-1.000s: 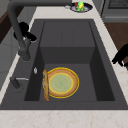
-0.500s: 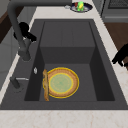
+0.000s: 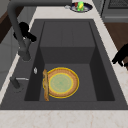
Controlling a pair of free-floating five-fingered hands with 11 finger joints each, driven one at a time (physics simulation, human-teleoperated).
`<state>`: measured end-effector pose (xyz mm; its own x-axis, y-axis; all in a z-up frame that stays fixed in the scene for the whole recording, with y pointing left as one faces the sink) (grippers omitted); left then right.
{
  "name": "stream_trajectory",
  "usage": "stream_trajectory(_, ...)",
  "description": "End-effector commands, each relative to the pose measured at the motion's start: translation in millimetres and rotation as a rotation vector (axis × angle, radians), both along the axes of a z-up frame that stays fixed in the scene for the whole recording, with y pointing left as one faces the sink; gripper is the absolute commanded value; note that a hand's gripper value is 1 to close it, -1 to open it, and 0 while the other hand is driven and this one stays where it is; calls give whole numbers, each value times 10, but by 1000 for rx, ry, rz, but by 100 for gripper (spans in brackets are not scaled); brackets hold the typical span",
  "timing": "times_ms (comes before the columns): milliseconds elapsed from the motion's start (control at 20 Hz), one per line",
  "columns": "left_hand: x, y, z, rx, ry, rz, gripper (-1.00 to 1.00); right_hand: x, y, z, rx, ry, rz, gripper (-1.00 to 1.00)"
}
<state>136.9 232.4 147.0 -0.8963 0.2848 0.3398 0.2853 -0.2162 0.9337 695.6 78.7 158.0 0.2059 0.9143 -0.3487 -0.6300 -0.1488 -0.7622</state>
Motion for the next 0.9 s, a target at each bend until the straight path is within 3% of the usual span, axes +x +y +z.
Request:
stream_trajectory(0,0,0,0,0,0,0,0,0,18,-9,8,14,4,100)
stream_trajectory(50,0,0,0,0,0,0,0,5,-12,-24,33,15,2,100)
stream_trajectory(100,0,0,0,0,0,0,0,10,-29,-22,53,27,5,-100)
stream_trajectory(400,0,0,0,0,0,0,0,47,55,330,49,63,-29,-100)
stream_trajectory(700,0,0,0,0,0,0,0,-50,61,425,-30,75,-94,-100)
stream_trajectory(850,0,0,0,0,0,0,0,-86,75,562,-36,95,-100,-100)
